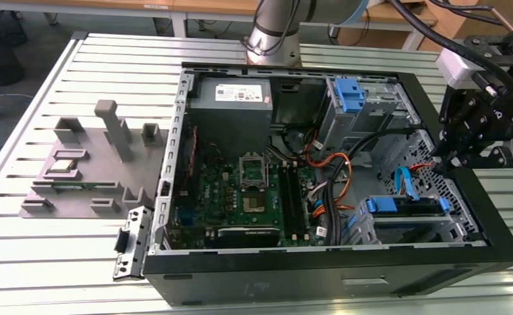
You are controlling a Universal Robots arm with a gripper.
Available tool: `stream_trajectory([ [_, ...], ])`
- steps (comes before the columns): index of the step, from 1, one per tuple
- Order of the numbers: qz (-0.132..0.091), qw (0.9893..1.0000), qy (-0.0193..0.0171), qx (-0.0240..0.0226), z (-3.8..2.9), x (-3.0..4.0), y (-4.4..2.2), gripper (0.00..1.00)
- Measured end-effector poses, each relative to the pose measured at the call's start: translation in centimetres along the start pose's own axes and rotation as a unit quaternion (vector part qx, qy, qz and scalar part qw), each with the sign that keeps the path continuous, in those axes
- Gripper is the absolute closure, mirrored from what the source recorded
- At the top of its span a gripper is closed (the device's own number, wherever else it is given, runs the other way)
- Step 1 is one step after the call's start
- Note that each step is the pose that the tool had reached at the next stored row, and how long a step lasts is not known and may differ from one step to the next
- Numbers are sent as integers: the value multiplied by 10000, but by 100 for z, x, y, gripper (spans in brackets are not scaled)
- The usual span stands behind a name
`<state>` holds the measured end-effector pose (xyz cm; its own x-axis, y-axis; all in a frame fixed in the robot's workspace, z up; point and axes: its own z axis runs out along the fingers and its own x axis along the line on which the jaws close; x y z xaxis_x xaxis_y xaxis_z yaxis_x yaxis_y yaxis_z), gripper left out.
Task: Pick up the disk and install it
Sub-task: 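Insert the second disk wire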
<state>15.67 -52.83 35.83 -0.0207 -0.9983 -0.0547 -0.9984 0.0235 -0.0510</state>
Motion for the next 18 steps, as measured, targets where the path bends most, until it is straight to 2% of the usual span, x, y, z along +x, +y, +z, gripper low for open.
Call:
stream_trajectory([
  [6, 1, 10000, -12, 0, 41, -1, 2, 70],
  [18, 0, 10000, -2, 0, 117, 7, 6, 70],
])
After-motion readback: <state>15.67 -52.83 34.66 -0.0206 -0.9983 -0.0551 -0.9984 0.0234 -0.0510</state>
